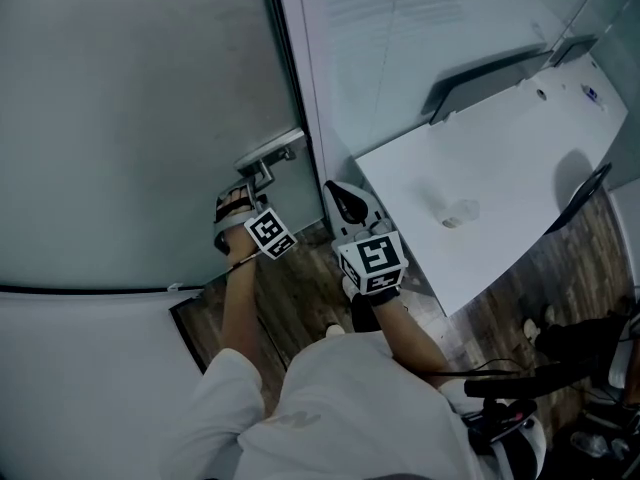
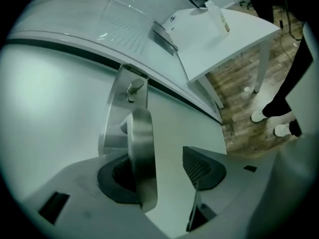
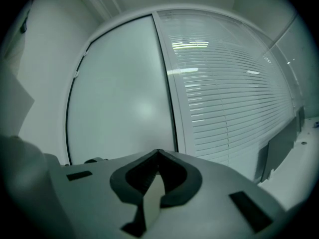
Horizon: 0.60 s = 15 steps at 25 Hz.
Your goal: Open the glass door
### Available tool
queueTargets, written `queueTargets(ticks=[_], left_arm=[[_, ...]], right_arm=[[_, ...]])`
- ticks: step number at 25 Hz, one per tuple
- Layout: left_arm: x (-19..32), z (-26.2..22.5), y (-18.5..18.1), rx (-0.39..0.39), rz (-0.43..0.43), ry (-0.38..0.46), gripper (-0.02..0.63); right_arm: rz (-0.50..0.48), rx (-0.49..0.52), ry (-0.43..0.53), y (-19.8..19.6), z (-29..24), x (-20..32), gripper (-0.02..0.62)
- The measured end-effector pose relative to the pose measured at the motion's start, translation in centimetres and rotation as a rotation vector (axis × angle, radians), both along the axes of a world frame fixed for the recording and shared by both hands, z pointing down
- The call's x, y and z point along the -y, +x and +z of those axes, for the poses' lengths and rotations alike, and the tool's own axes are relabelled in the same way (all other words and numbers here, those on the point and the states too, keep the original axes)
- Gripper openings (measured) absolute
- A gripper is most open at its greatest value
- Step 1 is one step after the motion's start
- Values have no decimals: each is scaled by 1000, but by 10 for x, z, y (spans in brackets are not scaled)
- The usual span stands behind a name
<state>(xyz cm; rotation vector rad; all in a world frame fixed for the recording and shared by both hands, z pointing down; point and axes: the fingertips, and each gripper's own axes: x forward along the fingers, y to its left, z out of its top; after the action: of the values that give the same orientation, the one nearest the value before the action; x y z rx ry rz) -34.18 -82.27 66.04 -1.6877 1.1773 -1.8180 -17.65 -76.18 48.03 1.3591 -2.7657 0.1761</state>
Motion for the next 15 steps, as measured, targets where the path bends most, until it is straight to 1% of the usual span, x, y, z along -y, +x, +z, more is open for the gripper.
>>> queueTargets(ticks=[5,9,13,15], left_arm=[[9,-5,-3,-1,-5,48,245],[8,-4,-3,-8,-5,66,233],[10,-4,0,-46,-2,93,232],[11,-3,2,-72,-4,107,221]], right_arm=[[10,4,-9,-2,7,2,2],[7,6,-27,-3,16,-4,2],[11,11,-29,1,15,-7,2],[16,13,-29,3,14,-8,2]])
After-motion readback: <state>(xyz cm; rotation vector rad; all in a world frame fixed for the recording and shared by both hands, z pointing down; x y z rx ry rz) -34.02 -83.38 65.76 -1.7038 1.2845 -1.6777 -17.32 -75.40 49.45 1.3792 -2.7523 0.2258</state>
